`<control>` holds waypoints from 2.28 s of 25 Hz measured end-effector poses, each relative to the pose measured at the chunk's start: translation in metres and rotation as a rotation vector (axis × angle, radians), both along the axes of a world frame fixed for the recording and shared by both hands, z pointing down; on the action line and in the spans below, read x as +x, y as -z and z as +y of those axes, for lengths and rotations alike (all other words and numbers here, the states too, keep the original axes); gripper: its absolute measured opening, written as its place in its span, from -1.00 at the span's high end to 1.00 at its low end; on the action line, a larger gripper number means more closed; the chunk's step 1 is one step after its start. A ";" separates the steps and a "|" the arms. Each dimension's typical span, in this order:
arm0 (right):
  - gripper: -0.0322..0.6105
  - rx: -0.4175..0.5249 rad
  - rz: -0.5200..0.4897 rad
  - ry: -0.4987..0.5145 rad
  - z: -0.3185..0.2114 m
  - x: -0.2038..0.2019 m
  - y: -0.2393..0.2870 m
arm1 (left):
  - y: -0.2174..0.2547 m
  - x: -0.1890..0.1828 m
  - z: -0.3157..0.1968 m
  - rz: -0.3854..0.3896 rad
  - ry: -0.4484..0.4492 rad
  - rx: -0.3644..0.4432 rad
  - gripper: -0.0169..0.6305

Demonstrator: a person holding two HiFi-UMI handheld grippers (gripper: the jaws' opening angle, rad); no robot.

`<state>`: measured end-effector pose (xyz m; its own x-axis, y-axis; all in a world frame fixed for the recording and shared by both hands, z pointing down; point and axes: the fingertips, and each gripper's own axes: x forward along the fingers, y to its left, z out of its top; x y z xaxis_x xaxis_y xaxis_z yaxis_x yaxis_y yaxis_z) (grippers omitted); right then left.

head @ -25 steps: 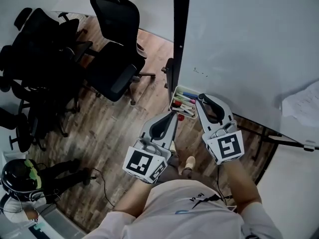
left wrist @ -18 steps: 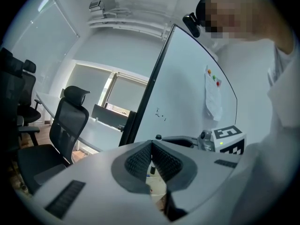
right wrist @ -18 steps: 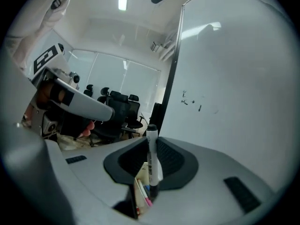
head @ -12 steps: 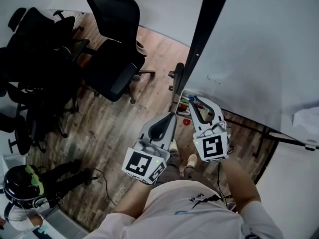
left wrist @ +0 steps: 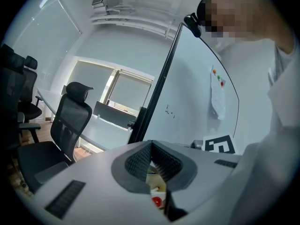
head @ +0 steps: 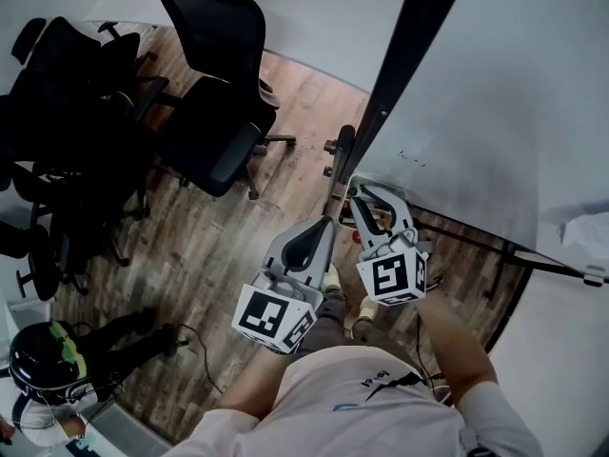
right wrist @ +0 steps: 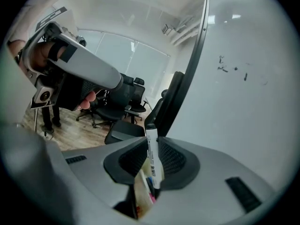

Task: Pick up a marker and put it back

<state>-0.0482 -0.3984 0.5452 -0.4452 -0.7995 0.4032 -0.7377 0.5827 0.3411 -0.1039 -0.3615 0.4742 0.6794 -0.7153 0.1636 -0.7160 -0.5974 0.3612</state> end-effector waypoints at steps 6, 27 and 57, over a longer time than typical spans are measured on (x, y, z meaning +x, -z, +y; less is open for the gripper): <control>0.63 -0.030 0.008 0.023 0.000 -0.007 -0.010 | -0.001 -0.004 0.001 -0.004 0.010 -0.003 0.91; 0.67 -0.125 -0.411 0.050 0.047 0.003 0.069 | 0.030 0.029 0.038 -0.006 0.000 0.049 0.91; 0.86 -0.052 -0.652 0.103 0.182 0.085 0.187 | 0.124 0.106 0.160 0.021 -0.012 0.188 0.91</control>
<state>0.0368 -0.2169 0.3585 -0.6841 -0.7267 0.0623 -0.7232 0.6648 -0.1870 0.0017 -0.2018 0.3505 0.6897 -0.7240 0.0135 -0.7020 -0.6640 0.2576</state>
